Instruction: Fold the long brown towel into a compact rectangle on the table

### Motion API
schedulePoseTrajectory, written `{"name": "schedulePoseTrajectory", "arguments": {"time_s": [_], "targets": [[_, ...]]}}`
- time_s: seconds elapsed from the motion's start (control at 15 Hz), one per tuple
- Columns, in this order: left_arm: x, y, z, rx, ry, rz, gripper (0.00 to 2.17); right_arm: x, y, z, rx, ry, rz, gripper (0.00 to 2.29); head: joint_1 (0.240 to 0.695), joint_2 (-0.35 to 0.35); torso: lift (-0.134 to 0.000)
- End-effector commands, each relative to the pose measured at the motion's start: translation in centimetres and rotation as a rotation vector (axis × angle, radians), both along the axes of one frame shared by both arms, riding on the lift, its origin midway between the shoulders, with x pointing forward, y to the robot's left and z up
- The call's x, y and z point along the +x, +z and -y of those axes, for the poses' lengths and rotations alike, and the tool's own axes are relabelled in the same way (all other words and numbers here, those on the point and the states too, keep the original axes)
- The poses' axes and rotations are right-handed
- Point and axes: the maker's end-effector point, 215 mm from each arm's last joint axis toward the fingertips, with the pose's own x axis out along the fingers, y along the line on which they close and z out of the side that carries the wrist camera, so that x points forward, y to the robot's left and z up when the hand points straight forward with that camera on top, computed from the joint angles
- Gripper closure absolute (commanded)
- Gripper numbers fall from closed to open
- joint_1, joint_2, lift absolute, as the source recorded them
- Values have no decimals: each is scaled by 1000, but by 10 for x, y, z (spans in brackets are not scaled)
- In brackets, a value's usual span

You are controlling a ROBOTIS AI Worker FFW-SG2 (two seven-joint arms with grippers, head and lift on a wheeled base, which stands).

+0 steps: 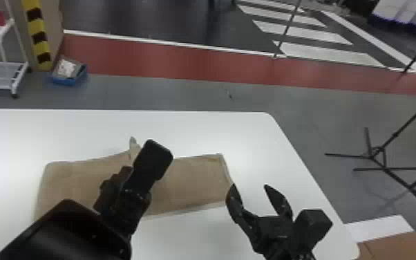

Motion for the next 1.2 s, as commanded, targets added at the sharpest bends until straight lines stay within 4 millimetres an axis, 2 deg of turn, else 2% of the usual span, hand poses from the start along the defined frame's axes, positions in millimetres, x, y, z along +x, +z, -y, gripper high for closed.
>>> {"name": "schedulePoseTrajectory", "arguments": {"time_s": [0.0, 0.27, 0.4, 0.53, 0.67, 0.73, 0.8, 0.93, 1.13], "targets": [[-4, -8, 19, 4, -40, 1, -2, 1, -2, -3, 2, 4, -5, 127, 695, -322, -115], [-13, -7, 36, -5, -84, -4, 22, 4, -1, -10, 6, 15, -4, 127, 695, -350, -115], [-14, -2, 28, -26, -65, -1, 22, 8, -1, -23, 8, 39, -8, 127, 695, -350, -115], [-18, 6, 15, -75, -31, 8, 22, 18, -5, -51, -3, 93, -30, 127, 695, -341, -115], [-10, 24, -23, -143, 50, 71, 26, 33, -8, -83, -17, 152, -48, 127, 695, -306, -115], [-7, 29, -41, -166, 88, 107, 26, 42, -12, -107, -23, 198, -60, 127, 695, -283, -115], [-5, 30, -62, -186, 129, 132, 29, 50, -18, -127, -28, 236, -79, 127, 695, -216, -115], [-2, 36, -96, -251, 188, 186, 29, 62, -31, -160, -43, 299, -120, 127, 695, -130, -115], [7, 46, -138, -386, 254, 288, 43, 67, -47, -183, -55, 340, -176, 127, 695, -5, -115]]}}
